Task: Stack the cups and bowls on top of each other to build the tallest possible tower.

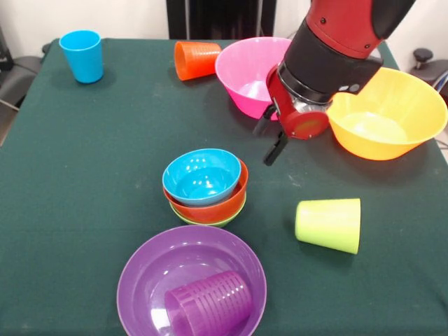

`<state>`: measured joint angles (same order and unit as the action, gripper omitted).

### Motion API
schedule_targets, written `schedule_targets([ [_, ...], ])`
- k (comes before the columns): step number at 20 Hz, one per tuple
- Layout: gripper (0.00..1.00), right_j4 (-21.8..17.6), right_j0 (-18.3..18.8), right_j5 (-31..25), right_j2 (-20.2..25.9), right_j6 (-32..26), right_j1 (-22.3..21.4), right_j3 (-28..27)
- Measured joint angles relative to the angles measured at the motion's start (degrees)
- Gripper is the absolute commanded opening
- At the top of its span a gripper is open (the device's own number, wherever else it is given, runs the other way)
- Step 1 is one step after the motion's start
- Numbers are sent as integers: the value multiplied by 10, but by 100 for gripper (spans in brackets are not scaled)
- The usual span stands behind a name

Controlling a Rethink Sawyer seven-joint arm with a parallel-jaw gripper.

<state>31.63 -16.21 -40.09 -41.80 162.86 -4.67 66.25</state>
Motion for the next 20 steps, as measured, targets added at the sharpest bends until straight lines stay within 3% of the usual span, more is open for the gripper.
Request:
schedule_targets([
  [7, 100, -11, 4, -19, 2, -1, -17, 0],
  [11, 100, -77, 29, -57, 21, -48, -67, -4],
  [13, 100, -128, 58, -77, 49, -120, -116, -4],
  [16, 100, -160, 85, -80, 73, -193, -156, -4],
  [18, 100, -184, 118, -81, 106, -284, -202, -3],
  [19, 100, -187, 124, -81, 111, -298, -210, -2],
  [20, 100, -195, 147, -81, 136, -361, -242, 3],
])
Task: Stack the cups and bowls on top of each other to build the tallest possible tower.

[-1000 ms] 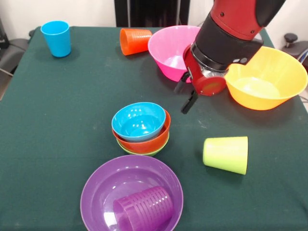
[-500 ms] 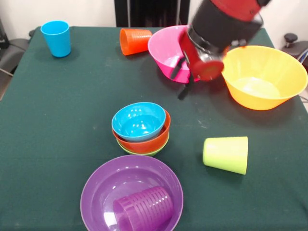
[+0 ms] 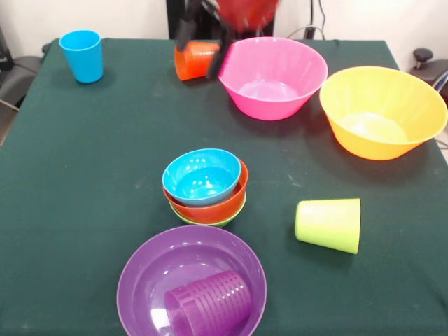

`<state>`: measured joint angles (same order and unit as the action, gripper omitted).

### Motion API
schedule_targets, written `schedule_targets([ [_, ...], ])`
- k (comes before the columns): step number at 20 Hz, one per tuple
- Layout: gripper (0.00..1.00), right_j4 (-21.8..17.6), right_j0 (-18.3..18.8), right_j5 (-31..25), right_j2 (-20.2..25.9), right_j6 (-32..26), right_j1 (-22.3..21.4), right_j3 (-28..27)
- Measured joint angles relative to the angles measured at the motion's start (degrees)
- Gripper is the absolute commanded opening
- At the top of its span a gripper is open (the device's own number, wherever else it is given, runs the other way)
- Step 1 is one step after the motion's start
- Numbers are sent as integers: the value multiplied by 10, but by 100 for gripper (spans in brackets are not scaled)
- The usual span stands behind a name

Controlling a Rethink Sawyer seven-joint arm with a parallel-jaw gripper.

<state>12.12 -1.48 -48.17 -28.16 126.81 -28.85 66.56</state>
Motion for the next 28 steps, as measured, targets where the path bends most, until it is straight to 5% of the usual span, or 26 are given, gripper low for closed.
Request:
schedule_targets([
  [6, 100, -5, 78, 33, 90, -165, -97, 65],
  [12, 100, -11, 171, 145, 189, -279, -171, 188],
  [20, 100, -69, 225, 255, 283, -290, -188, 301],
  [28, 100, -107, 223, 259, 342, -290, -188, 335],
])
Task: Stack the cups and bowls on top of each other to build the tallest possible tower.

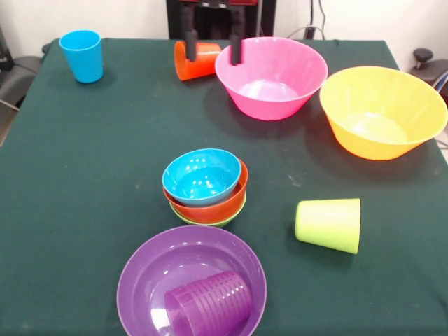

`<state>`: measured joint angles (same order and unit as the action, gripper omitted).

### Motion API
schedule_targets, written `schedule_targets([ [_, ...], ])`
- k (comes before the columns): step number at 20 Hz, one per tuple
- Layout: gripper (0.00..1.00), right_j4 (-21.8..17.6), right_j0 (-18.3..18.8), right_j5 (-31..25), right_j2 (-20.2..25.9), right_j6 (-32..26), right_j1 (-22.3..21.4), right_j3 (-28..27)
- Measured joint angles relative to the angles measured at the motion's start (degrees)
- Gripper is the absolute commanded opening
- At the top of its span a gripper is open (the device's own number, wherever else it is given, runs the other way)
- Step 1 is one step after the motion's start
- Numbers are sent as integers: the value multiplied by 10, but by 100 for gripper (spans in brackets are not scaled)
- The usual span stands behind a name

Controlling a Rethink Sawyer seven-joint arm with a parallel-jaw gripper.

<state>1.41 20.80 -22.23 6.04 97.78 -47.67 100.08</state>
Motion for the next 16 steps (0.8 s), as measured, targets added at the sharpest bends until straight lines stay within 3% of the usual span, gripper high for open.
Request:
schedule_targets([
  [6, 100, -20, -6, 0, 28, 0, 0, 7],
  [16, 100, -46, -5, 18, 32, 0, 1, 7],
])
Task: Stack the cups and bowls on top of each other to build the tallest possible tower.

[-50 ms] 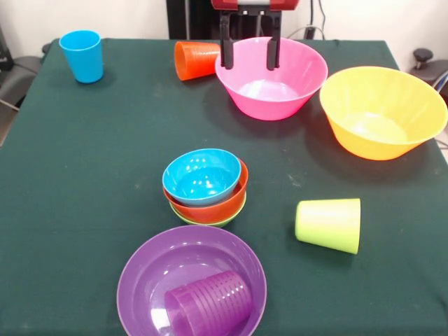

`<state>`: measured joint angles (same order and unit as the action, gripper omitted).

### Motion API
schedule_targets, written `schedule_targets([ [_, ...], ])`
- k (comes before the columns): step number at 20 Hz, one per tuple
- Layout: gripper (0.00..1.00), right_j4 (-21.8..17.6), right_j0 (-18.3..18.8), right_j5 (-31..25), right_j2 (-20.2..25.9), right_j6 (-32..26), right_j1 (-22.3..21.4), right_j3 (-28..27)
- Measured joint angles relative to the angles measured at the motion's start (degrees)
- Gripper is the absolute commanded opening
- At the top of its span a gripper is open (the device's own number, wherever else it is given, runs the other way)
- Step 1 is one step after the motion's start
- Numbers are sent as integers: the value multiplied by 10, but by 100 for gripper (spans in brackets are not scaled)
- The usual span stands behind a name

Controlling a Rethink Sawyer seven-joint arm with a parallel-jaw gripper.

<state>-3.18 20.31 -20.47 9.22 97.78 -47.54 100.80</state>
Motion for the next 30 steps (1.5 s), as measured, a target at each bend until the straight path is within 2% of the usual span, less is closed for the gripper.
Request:
schedule_targets([
  [7, 100, -18, 5, 21, 0, 0, 5, 6],
  [21, 100, -46, 48, 83, 0, 0, 15, 77],
  [30, 100, -63, 53, 112, 0, 0, 30, 109],
])
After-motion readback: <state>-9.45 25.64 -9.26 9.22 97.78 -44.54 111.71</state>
